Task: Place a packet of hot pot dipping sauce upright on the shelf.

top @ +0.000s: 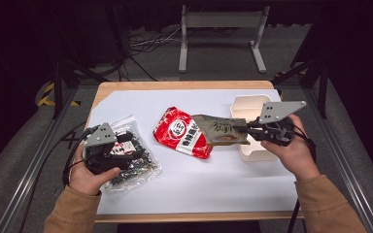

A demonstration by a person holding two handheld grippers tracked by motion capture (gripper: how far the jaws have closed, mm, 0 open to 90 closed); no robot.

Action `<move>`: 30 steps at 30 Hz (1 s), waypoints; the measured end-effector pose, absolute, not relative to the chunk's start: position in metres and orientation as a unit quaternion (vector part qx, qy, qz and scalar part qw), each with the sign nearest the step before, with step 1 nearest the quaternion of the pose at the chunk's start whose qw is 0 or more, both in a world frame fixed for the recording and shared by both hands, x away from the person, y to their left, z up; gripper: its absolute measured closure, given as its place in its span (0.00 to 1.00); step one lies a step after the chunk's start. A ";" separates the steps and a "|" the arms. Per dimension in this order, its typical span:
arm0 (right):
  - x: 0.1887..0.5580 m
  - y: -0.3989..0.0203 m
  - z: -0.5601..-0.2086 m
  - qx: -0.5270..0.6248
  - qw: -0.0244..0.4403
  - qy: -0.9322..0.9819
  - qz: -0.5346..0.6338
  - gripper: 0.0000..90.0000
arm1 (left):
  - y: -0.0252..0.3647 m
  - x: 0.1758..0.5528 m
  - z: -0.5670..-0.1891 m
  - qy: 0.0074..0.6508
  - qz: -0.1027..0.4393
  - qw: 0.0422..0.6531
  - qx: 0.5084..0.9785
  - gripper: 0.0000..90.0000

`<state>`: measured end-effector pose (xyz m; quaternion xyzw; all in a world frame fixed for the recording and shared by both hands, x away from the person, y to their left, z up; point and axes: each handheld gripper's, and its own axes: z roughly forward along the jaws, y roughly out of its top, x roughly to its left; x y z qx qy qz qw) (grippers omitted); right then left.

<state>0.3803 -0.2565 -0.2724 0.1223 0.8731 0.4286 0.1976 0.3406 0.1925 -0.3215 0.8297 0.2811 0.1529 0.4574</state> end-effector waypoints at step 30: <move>0.421 -0.294 -0.250 0.142 0.240 0.853 0.442 1.00 | 0.221 0.351 -0.343 0.331 0.167 0.441 0.818 0.36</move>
